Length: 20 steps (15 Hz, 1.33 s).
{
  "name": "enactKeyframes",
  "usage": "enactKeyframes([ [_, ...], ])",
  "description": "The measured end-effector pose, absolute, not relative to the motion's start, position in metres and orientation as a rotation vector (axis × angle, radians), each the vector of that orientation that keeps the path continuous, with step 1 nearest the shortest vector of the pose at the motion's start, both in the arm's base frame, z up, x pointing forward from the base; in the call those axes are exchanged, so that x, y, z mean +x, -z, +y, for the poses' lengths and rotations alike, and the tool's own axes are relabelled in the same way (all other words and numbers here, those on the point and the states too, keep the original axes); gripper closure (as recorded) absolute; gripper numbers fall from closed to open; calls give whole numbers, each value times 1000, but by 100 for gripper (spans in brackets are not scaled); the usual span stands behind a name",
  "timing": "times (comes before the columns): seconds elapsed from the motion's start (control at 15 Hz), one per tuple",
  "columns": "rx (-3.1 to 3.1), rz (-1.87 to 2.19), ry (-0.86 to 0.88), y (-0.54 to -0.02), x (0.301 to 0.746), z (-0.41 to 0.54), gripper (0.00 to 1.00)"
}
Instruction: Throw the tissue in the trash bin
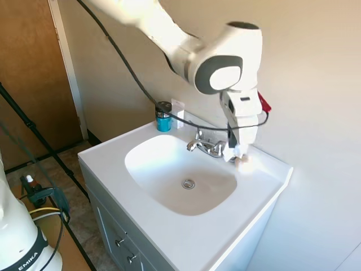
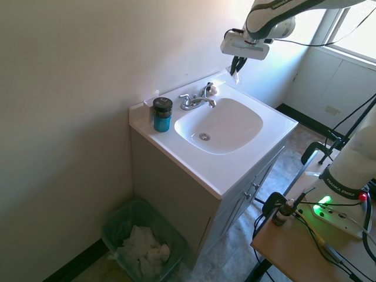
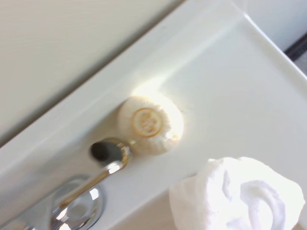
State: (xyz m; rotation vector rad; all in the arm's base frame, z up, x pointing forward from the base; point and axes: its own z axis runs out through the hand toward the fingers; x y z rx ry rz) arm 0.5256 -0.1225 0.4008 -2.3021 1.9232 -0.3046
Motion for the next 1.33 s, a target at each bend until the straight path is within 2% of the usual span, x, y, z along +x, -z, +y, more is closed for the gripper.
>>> enactKeyframes([
  [0.27, -2440, 1727, 417, -468, 507, -14, 100],
  [0.6, -2582, 1524, 473, -491, 491, 112, 100],
  [1.0, -2767, 1302, 528, -471, 487, 223, 100],
  [1.33, -2887, 1133, 508, -440, 484, 310, 100],
])
